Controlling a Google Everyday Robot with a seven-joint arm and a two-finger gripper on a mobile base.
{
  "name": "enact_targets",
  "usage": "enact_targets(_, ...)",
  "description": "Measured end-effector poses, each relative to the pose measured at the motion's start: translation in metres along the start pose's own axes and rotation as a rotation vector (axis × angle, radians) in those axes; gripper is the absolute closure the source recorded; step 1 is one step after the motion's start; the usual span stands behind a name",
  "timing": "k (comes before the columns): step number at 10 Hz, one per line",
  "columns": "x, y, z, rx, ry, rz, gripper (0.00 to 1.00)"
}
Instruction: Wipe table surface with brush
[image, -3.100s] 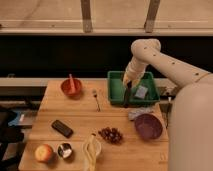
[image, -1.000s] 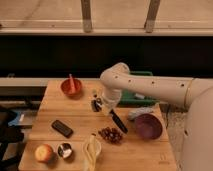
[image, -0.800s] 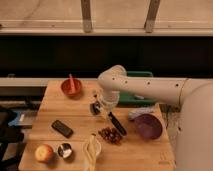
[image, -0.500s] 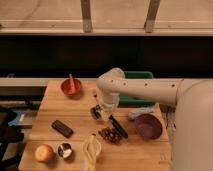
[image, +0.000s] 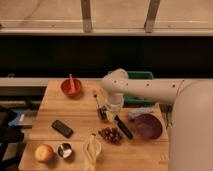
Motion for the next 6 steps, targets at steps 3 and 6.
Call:
enact_targets(3, -0.023, -0.003, -0.004, 0.008, -0.020, 0.002, 0.87)
enact_targets(6, -0.048, 0.025, -0.004, -0.001, -0.041, -0.068, 0.87)
